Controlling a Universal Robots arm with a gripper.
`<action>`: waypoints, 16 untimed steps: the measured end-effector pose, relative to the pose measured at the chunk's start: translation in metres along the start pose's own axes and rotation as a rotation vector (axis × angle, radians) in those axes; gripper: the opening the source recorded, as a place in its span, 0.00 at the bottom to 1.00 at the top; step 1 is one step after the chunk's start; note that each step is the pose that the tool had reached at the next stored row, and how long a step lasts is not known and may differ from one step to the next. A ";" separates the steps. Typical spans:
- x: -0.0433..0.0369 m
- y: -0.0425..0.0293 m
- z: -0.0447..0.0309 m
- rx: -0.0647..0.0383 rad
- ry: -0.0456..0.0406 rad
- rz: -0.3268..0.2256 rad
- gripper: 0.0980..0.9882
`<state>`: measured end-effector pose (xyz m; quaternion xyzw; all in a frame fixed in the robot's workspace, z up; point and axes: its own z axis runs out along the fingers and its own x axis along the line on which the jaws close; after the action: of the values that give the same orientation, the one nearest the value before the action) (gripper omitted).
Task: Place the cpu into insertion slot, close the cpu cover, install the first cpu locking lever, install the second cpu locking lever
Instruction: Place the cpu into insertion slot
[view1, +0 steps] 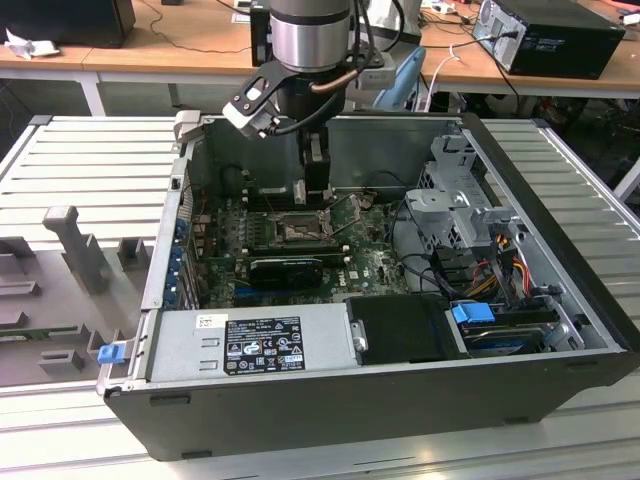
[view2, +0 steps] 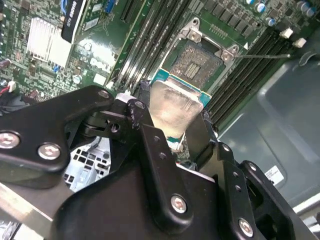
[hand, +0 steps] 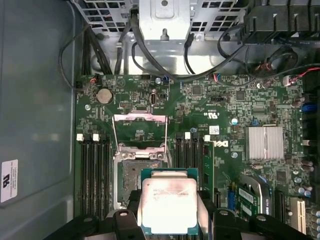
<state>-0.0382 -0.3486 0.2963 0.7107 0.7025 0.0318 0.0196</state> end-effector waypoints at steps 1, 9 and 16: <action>0.0000 -0.0003 0.0018 0.000 0.0001 0.000 0.48; -0.0002 -0.0020 0.0135 0.000 0.0000 0.000 0.48; 0.0008 -0.0067 0.0253 0.000 -0.0001 0.000 0.48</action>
<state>-0.0430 -0.3473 0.2706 0.7107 0.7025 0.0317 0.0196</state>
